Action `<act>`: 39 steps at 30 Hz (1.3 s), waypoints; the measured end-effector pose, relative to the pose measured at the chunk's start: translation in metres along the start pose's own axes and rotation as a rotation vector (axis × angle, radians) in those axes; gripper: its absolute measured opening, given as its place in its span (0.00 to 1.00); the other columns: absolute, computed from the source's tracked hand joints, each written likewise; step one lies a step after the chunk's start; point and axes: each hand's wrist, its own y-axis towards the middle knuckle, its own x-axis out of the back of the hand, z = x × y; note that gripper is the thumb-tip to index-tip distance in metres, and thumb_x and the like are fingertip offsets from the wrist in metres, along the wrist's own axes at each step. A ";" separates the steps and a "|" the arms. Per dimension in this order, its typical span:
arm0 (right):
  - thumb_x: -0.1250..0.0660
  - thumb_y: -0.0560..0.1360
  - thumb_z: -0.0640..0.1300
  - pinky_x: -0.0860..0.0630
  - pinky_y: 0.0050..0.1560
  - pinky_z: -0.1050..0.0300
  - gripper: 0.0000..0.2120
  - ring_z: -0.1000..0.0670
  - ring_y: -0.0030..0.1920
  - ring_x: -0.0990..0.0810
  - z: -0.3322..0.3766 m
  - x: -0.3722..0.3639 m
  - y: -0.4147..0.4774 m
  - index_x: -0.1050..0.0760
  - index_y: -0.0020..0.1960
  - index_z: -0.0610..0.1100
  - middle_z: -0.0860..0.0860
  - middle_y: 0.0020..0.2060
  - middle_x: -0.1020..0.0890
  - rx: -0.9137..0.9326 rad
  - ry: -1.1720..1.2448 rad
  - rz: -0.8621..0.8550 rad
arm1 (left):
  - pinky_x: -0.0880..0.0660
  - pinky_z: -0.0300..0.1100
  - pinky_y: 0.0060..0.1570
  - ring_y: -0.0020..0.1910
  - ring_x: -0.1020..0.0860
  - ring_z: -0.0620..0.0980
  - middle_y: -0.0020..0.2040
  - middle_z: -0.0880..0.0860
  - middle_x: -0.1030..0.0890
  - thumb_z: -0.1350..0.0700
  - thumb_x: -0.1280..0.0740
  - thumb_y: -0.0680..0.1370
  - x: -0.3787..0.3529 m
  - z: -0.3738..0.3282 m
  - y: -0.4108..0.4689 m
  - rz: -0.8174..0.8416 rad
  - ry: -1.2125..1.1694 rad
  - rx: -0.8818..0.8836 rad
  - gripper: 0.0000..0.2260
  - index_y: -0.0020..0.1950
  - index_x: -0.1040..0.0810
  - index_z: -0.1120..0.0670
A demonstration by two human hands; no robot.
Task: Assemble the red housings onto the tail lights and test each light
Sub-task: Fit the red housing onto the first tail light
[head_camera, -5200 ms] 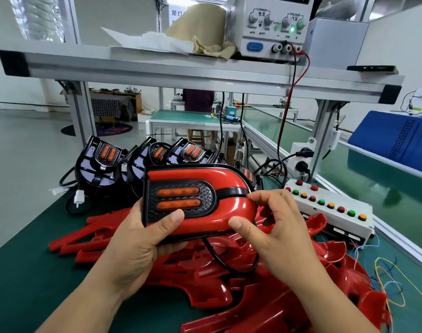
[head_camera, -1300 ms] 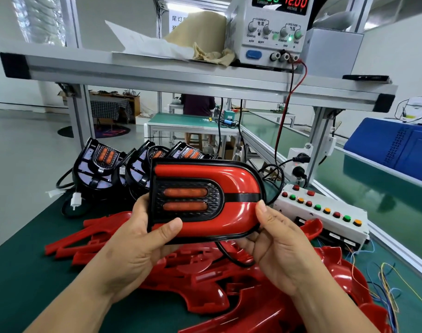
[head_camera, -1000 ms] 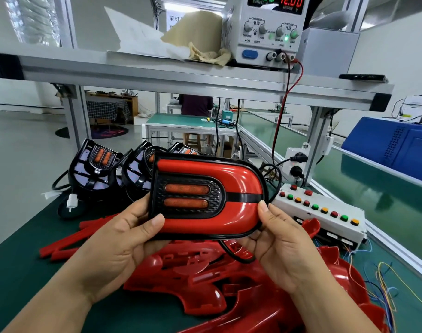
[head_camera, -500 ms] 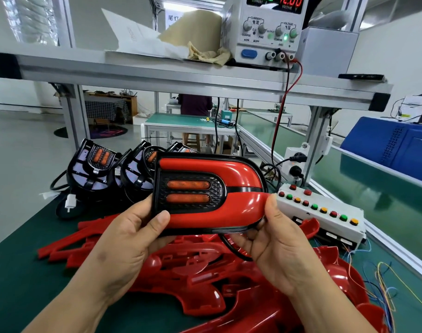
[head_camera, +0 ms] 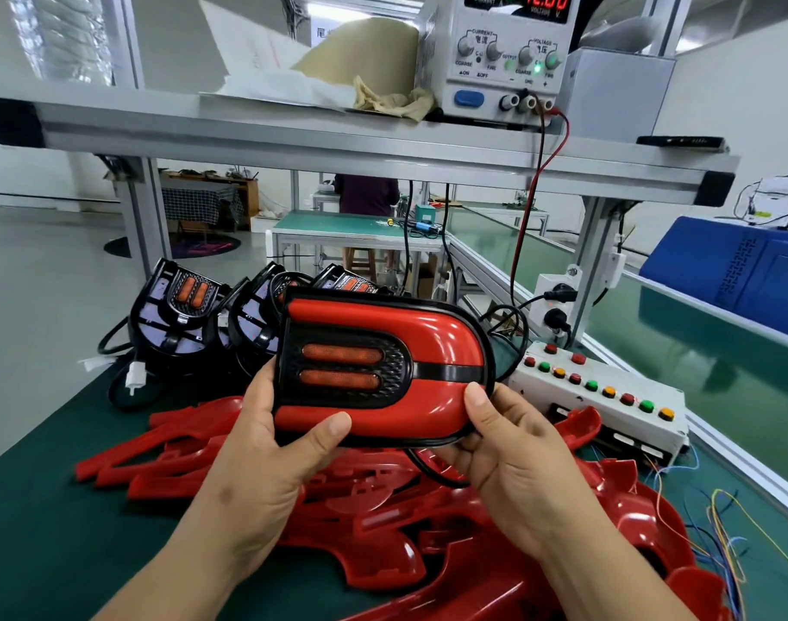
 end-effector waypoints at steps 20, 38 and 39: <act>0.31 0.67 0.42 0.19 0.38 0.56 0.09 0.46 0.42 0.14 0.002 -0.002 -0.003 0.16 0.45 0.41 0.39 0.44 0.15 0.000 -0.051 0.074 | 0.21 0.41 0.55 0.63 0.22 0.46 0.63 0.45 0.21 0.49 0.25 0.69 -0.001 -0.004 0.001 -0.035 0.130 -0.098 0.26 0.63 0.27 0.34; 0.31 0.69 0.49 0.19 0.39 0.54 0.16 0.44 0.42 0.15 0.000 0.003 0.001 0.17 0.48 0.38 0.38 0.45 0.15 -0.040 -0.012 0.022 | 0.24 0.52 0.59 0.62 0.21 0.50 0.65 0.47 0.21 0.49 0.30 0.72 0.006 -0.002 0.004 0.054 0.043 0.031 0.26 0.68 0.30 0.36; 0.31 0.68 0.49 0.19 0.39 0.54 0.14 0.45 0.41 0.15 0.000 0.003 0.001 0.16 0.46 0.39 0.39 0.44 0.15 -0.042 -0.006 0.014 | 0.23 0.51 0.59 0.62 0.21 0.50 0.65 0.48 0.21 0.49 0.31 0.73 0.007 -0.003 0.005 0.078 0.030 0.040 0.24 0.69 0.29 0.37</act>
